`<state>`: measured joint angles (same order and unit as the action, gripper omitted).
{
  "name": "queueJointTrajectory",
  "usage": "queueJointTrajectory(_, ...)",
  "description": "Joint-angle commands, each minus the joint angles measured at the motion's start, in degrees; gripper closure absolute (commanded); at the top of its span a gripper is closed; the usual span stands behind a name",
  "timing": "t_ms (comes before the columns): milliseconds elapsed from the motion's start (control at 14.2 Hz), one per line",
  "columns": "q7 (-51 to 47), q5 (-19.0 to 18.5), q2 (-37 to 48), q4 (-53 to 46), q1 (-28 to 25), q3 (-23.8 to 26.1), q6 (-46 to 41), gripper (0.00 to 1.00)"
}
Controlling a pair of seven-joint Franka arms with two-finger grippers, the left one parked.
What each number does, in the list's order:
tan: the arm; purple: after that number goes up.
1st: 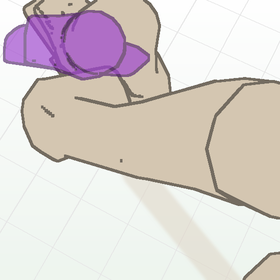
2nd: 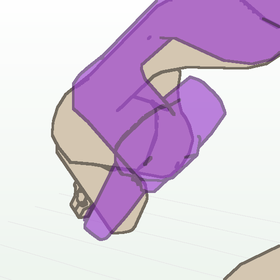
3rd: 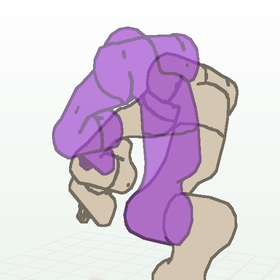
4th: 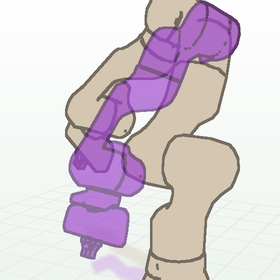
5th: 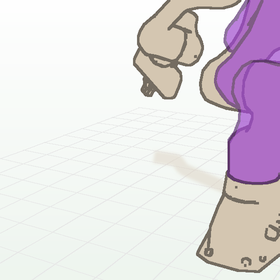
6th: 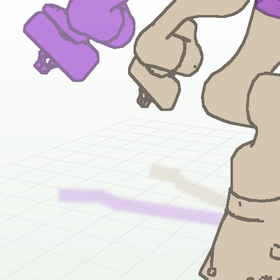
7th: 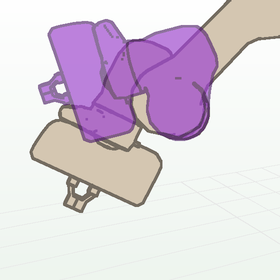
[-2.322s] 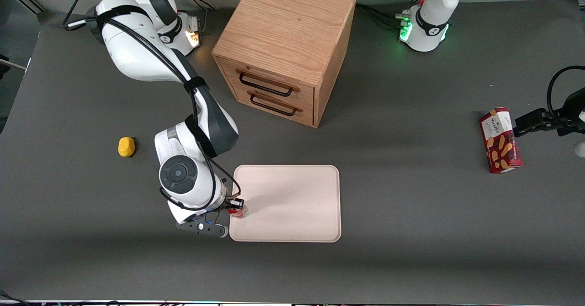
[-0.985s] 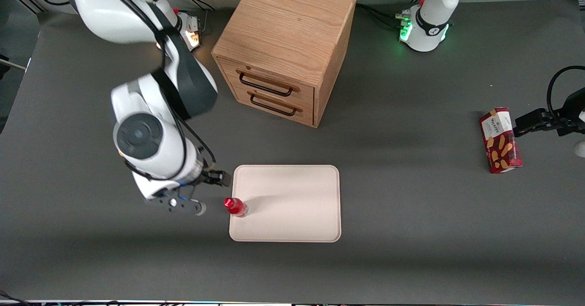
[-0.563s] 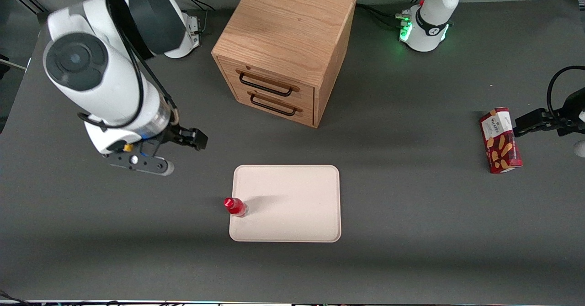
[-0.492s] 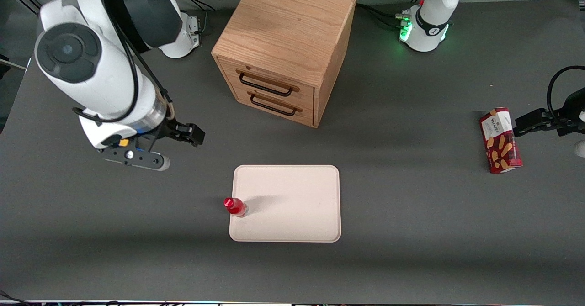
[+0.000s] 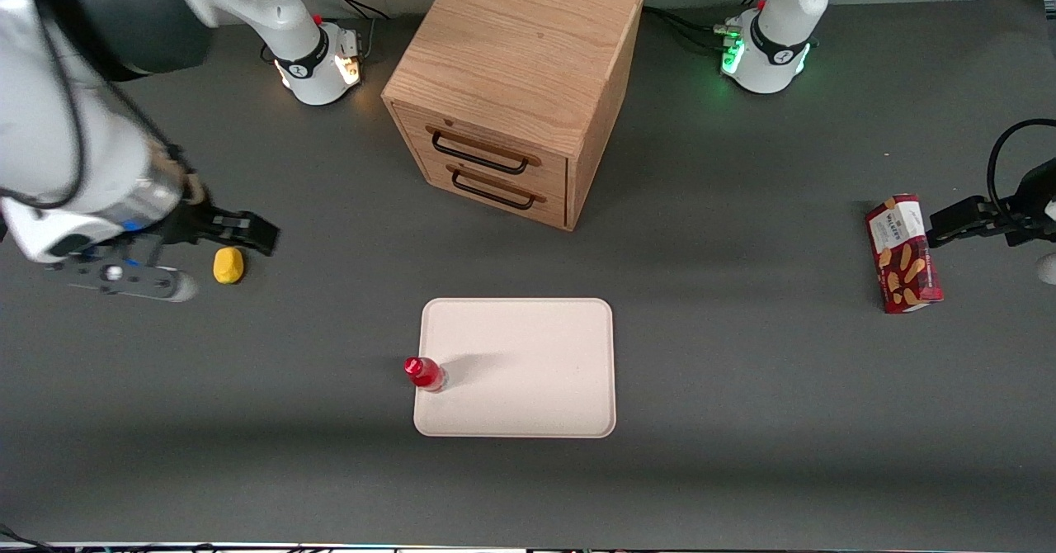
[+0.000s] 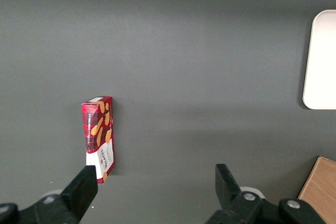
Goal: Place coke bottle on tray
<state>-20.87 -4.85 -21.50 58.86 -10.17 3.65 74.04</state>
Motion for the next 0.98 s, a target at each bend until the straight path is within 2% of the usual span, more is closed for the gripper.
queueJointTrajectory(0, 9.8, 0.6, 8.7, 12.3, 7.2, 2.2, 4.1, 0.0)
queueJointTrajectory(141, 15.3, 0.5, 12.0, 17.0, 10.5, 2.2, 6.7, 0.0)
queueJointTrajectory(281, 18.9, 0.5, 15.9, 23.7, 11.7, 1.3, 11.9, 0.0)
queueJointTrajectory(492, 21.6, 0.7, 18.1, 28.9, 10.9, -3.0, 16.9, 0.0)
queueJointTrajectory(704, 22.5, 2.9, 18.0, 29.8, 8.2, -8.0, 19.2, 0.0)
queueJointTrajectory(915, 24.0, 2.9, 17.5, 29.7, 8.2, -8.1, 21.2, 0.0)
